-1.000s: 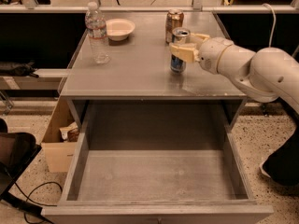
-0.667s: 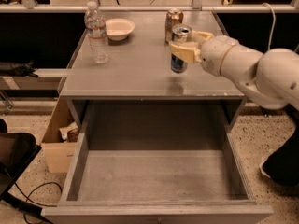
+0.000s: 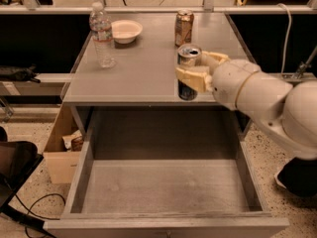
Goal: Place redbull can into top drawer
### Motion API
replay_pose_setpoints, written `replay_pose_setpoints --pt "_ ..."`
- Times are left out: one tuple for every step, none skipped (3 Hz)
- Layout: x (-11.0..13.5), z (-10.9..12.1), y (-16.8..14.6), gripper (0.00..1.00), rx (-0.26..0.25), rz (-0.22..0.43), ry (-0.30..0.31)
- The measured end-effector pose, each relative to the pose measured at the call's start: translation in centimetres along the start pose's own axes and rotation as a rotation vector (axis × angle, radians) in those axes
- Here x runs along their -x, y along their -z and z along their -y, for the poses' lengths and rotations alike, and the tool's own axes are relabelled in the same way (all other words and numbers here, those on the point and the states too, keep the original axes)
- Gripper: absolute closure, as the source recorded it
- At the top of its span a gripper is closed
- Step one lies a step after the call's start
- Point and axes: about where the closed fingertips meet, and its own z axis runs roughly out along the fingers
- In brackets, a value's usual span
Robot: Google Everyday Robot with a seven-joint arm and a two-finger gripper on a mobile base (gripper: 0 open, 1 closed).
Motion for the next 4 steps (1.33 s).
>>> replay_pose_setpoints --pt "-1.3 -4.0 2.9 1.00 0.011 -0.004 -0.023" --pt "-4.2 -7.5 4.7 1.00 0.050 0.013 -0.004" --pt "-9.0 -8.3 5.0 1.00 0.113 0.034 0.011" --pt "-13.8 -6.7 4.7 1.00 0.140 -0.002 0.047"
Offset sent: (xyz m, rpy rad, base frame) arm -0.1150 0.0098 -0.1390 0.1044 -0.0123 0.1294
